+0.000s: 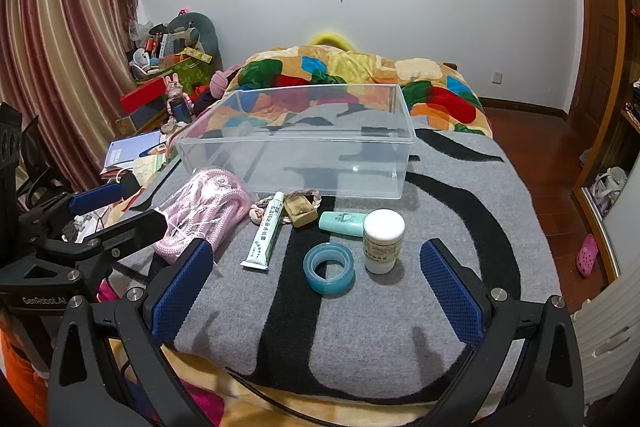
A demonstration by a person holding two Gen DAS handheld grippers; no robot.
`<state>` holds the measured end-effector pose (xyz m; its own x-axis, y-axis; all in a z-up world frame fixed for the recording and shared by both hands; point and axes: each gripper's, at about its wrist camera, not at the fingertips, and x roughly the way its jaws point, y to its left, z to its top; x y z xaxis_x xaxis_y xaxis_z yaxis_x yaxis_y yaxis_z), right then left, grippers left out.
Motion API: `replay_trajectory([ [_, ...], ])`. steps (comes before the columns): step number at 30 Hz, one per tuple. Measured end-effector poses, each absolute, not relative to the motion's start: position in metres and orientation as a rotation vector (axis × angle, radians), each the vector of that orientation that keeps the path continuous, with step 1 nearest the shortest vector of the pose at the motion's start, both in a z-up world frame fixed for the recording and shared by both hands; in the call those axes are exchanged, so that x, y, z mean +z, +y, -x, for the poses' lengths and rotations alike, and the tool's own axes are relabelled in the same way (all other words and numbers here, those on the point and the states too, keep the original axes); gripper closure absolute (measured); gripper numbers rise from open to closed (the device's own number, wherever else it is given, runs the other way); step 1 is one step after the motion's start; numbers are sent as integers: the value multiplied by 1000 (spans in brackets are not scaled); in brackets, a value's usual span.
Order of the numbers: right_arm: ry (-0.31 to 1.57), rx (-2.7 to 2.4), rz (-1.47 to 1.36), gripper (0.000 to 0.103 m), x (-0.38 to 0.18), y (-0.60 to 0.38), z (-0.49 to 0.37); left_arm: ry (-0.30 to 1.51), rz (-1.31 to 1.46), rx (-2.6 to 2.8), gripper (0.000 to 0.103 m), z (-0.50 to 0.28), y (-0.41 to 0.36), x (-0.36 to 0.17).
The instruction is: Organize objects
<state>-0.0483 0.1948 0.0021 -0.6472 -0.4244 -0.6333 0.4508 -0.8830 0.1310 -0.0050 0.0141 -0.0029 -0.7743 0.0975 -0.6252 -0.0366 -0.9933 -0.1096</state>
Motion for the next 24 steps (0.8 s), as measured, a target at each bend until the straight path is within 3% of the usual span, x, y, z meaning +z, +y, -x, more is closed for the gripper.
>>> replay_trajectory([
  [24,27,-2482,-965,0,-1,199,54,-133,1003,2897,0,2,12,0],
])
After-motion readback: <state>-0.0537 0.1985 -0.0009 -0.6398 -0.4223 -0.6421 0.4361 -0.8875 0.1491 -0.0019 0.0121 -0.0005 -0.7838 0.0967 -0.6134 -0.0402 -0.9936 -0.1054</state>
